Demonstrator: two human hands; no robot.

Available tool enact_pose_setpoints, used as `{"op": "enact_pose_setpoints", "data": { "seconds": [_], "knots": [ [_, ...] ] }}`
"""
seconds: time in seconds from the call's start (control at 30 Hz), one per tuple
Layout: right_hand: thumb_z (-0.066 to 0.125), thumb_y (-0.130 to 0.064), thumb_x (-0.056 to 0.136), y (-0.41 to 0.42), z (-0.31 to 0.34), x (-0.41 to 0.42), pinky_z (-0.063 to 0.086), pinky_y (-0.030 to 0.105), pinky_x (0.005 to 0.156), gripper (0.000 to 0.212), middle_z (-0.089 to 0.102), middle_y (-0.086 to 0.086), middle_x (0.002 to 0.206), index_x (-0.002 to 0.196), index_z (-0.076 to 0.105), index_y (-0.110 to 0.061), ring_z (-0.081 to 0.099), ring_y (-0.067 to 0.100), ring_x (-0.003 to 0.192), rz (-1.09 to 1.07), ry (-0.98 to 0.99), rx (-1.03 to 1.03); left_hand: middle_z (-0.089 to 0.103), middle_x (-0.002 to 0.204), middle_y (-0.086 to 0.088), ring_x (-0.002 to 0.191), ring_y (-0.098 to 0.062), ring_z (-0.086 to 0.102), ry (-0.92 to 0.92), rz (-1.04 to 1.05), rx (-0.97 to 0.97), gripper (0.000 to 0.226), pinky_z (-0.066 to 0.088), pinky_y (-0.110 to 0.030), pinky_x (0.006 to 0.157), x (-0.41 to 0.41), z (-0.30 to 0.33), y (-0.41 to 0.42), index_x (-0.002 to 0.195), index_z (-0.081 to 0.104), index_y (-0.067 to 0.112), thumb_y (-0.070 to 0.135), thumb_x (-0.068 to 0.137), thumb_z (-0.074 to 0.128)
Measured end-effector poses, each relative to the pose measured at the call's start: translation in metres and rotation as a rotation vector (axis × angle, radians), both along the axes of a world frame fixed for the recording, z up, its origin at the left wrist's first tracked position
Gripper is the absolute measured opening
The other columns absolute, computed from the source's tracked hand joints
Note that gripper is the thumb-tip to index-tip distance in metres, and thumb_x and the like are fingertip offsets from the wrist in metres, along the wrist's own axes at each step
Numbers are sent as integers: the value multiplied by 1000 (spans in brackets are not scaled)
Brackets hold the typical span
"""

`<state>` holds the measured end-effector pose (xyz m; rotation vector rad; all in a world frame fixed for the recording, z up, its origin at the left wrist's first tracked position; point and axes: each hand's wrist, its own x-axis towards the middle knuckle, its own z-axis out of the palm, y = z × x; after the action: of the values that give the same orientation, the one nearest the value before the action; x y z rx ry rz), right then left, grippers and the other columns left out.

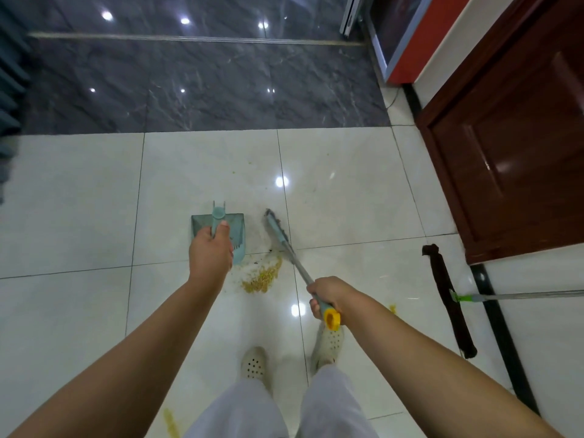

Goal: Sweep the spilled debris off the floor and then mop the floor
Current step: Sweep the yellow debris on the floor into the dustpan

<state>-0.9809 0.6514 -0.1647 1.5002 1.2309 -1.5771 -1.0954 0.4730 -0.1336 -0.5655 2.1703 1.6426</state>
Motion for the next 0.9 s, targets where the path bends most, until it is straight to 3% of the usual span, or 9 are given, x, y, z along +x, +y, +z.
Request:
{"op": "enact_pose_setpoints", "data": {
  "seconds": [0.1,0.5,0.6,0.67,0.8,0.9],
  "knots": [
    [47,-10,97,38,6,-3,39,13,35,10,45,10,66,96,49,0,42,12,36,30,14,53,51,66,-3,53,-14,46,4,34,-39,31,42,-25,49,-2,5,16,77,51,17,38,97,44],
    [42,-4,100,250,-11,-60,40,12,32,8,38,10,73,108,41,-5,36,13,52,-70,34,148,51,68,-4,53,-15,44,20,214,-57,26,38,-27,46,-18,15,127,92,55,9,32,98,45],
    [40,-2,100,289,-13,-83,39,10,31,4,38,9,72,98,42,-4,42,12,41,-94,56,118,50,66,-3,50,-14,42,20,273,-54,24,36,-25,44,-20,13,147,92,55,9,31,98,45],
    [40,-2,99,307,-19,-97,39,11,30,16,38,10,73,84,41,-5,44,12,28,-78,56,99,48,63,-2,49,-13,40,18,299,-51,23,34,-25,43,-20,11,156,92,55,9,30,98,45],
    [41,-4,99,307,-29,-123,42,13,32,21,41,9,78,79,42,-9,41,13,54,20,43,64,47,59,-3,43,-12,38,20,343,-57,24,33,-22,38,-19,9,169,89,53,9,30,97,46],
    [41,-6,99,293,-37,-134,42,13,32,15,41,9,79,85,43,-10,40,13,55,152,5,62,46,59,-4,41,-11,37,10,381,-51,25,32,-20,35,-18,8,173,87,52,9,31,97,47]
  ]
}}
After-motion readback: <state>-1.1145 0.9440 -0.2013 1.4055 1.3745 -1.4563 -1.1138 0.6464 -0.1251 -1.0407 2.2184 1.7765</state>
